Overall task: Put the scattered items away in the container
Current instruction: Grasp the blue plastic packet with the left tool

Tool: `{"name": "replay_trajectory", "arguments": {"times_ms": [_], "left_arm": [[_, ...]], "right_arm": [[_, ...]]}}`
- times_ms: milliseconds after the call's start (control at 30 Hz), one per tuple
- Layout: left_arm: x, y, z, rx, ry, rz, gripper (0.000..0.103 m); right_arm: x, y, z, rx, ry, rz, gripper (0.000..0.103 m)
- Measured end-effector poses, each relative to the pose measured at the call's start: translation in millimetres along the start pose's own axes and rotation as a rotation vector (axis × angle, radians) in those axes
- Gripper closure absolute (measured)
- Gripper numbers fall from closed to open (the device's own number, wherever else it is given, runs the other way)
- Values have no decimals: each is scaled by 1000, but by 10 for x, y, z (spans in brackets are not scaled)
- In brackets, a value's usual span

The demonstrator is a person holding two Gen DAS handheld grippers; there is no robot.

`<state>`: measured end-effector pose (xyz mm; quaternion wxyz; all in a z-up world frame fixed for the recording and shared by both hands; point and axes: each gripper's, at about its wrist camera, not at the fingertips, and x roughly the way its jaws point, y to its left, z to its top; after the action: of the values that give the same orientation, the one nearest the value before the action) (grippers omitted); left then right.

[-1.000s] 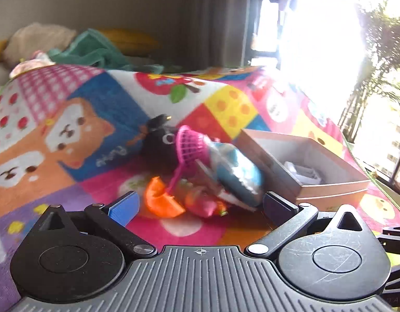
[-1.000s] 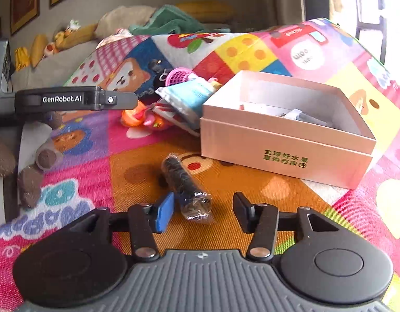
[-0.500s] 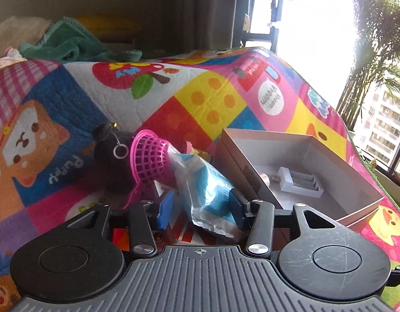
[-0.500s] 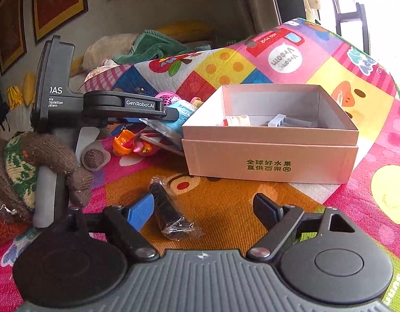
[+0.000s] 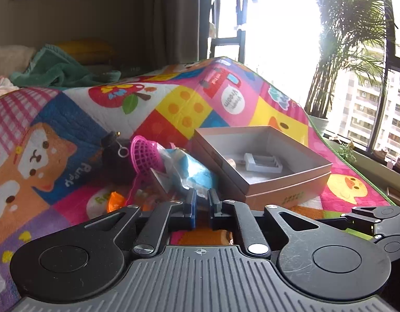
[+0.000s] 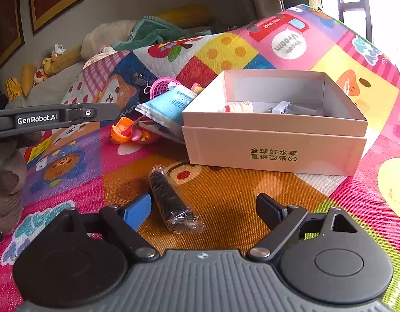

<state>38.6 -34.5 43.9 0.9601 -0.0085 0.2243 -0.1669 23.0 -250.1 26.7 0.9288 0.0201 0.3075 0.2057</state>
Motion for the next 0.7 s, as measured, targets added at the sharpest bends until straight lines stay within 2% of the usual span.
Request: {"name": "replay_trajectory", "arguments": {"times_ms": [33, 67, 200, 367, 467, 600, 700], "left_arm": [[54, 22, 16, -26, -3, -1, 54], [126, 47, 41, -57, -6, 1, 44], [482, 108, 135, -138, 9, 34, 43], [778, 114, 141, -141, 31, 69, 49], [880, 121, 127, -131, 52, 65, 65], [828, 72, 124, -66, 50, 60, 73], [579, 67, 119, -52, 53, 24, 82]], "right_arm": [[0, 4, -3, -2, 1, -4, 14], [-8, 4, -8, -3, -4, -6, 14], [-33, -14, -20, 10, -20, -17, 12], [-19, -32, -6, 19, -10, -7, 12], [-18, -33, -4, 20, -9, -7, 12], [-13, -31, -7, 20, -6, -10, 12], [-4, -23, -4, 15, 0, -9, 12]]}}
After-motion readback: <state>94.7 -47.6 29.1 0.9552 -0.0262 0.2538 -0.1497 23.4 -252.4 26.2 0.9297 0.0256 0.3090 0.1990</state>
